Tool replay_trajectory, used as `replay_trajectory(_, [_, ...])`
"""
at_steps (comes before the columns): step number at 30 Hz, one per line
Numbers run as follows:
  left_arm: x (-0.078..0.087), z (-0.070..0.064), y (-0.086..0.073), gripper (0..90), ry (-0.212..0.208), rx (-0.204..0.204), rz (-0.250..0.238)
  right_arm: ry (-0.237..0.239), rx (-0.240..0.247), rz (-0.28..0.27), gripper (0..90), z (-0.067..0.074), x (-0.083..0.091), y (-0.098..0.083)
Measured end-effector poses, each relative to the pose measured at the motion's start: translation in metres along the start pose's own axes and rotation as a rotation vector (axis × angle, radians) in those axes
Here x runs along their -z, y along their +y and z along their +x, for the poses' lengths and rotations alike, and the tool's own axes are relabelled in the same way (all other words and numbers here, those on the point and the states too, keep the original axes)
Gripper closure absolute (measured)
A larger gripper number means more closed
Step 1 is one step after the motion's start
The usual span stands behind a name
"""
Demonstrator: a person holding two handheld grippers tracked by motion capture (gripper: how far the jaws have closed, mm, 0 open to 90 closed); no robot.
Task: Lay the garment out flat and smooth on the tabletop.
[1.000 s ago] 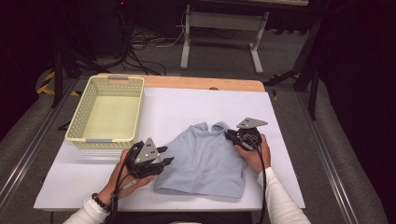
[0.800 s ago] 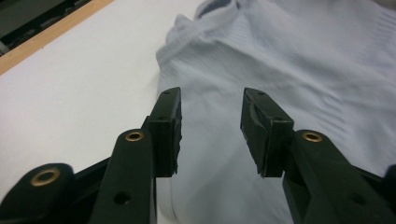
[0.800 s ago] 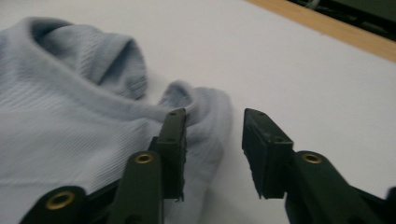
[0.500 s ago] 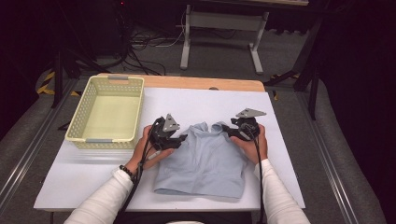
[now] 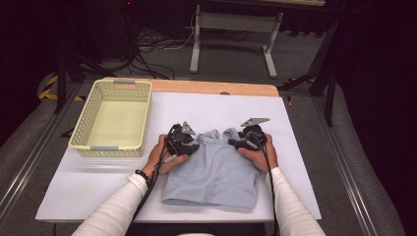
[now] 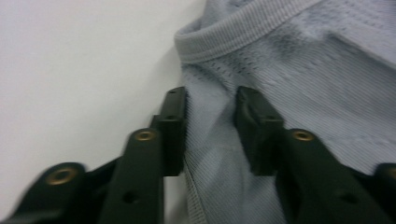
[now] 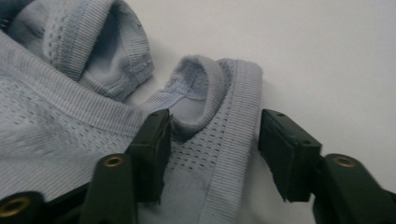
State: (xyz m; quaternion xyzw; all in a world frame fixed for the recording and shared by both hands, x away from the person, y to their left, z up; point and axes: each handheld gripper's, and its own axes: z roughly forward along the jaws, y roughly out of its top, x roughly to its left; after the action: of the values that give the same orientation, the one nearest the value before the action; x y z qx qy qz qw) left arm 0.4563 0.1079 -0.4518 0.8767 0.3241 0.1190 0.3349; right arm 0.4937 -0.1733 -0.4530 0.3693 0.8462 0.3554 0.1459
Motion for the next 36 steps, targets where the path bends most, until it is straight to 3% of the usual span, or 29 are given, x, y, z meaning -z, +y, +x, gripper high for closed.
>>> replay_trajectory(3, [0.004,-0.003,0.002,80.0,0.035,-0.031,0.007,0.026,0.006,-0.009,64.2,0.001,0.001,0.0])
replay_trajectory(6, [0.017,-0.005,0.003,83.2,0.057,-0.02,-0.046,0.017,0.039,-0.038,77.9,0.005,0.007,0.0])
replay_trajectory(9, [0.039,-0.008,0.007,83.7,0.107,-0.028,-0.131,-0.03,0.031,-0.105,80.7,0.007,0.021,0.002])
replay_trajectory(15, [0.097,-0.018,0.02,84.0,0.188,-0.071,-0.292,-0.122,0.013,-0.328,81.9,0.014,0.068,0.013])
replay_trajectory(17, [0.108,-0.025,0.022,83.8,0.2,-0.108,-0.306,-0.137,0.009,-0.376,81.9,0.02,0.076,0.018])
replay_trajectory(19, [0.111,-0.036,0.021,83.6,0.217,-0.153,-0.306,-0.159,0.037,-0.397,81.7,0.028,0.081,0.021])
replay_trajectory(21, [0.107,-0.046,0.015,83.6,0.179,-0.193,-0.295,-0.146,0.07,-0.388,81.7,0.036,0.083,0.02])
replay_trajectory(25, [0.086,-0.07,-0.002,83.4,0.183,-0.297,-0.212,-0.117,0.104,-0.341,81.2,0.043,0.081,0.009])
replay_trajectory(28, [0.07,-0.081,-0.018,83.3,0.154,-0.332,-0.176,-0.093,0.115,-0.296,80.7,0.046,0.077,-0.002])
replay_trajectory(30, [0.065,-0.082,-0.027,83.3,0.15,-0.335,-0.175,-0.071,0.128,-0.271,80.7,0.048,0.074,-0.01])
replay_trajectory(36, [0.055,-0.078,-0.047,87.4,0.071,-0.296,-0.147,-0.012,0.159,-0.193,79.7,0.057,0.064,-0.028])
